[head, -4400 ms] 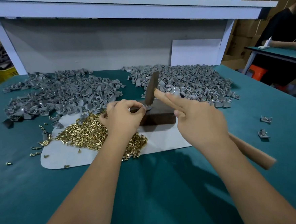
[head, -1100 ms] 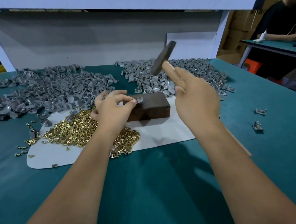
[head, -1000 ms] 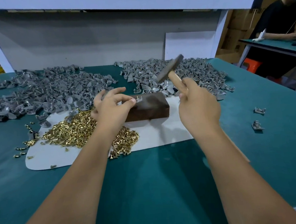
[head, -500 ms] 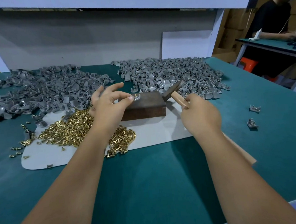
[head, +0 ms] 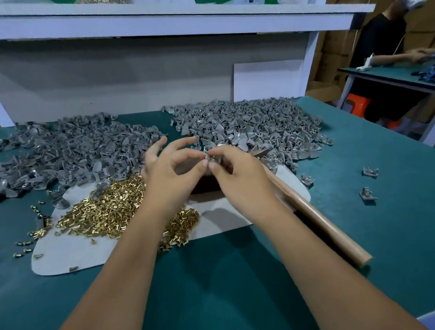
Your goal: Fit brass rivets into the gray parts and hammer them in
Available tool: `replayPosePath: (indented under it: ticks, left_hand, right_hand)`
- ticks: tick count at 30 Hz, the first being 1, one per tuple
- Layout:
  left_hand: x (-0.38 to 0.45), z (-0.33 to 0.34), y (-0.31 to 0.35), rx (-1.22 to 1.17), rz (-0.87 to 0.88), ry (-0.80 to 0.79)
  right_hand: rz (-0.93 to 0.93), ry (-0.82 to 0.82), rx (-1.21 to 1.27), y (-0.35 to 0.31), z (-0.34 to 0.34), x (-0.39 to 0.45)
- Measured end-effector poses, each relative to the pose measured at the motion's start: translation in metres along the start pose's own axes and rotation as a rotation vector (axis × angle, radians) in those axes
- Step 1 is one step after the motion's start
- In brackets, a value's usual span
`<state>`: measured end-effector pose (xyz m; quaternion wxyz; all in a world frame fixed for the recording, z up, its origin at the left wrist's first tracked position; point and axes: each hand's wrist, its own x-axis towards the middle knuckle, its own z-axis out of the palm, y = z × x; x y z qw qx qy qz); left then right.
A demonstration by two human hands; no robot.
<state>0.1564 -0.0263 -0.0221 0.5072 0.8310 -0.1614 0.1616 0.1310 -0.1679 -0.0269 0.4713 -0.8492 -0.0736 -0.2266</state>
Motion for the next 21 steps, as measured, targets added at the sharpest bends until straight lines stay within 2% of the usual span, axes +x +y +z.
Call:
replayPosePath:
  ticks: [4, 6, 9, 11, 14, 19, 20, 21]
  left_hand:
    - [0.002, -0.001, -0.002, -0.040, 0.016, 0.076]
    - [0.003, -0.002, -0.003, -0.032, 0.001, 0.100]
    - [0.003, -0.001, -0.007, -0.062, -0.045, 0.127]
    - [0.003, -0.001, -0.008, -0.071, -0.076, 0.137]
    - [0.004, -0.002, -0.009, -0.075, -0.128, 0.146]
    - [0.004, -0.006, -0.002, -0.153, -0.150, 0.066]
    - [0.007, -0.009, 0.000, -0.234, -0.151, 0.004]
    - [0.009, -0.013, 0.002, -0.417, -0.184, -0.081]
  right_hand:
    - [-0.039, 0.057, -0.077, -0.013, -0.004, 0.029]
    - [-0.069, 0.154, -0.131, -0.019, -0.010, 0.046]
    - [-0.082, 0.280, -0.452, -0.011, -0.014, 0.066]
    - [0.056, 0.264, -0.650, 0.005, -0.010, 0.070]
    - [0.224, 0.283, -0.614, 0.028, 0.001, 0.057]
    - [0.154, 0.441, -0.534, 0.029, -0.007, 0.051]
    - [0.144, 0.474, -0.503, 0.027, -0.009, 0.050]
    - [0.160, 0.492, -0.467, 0.023, -0.011, 0.048]
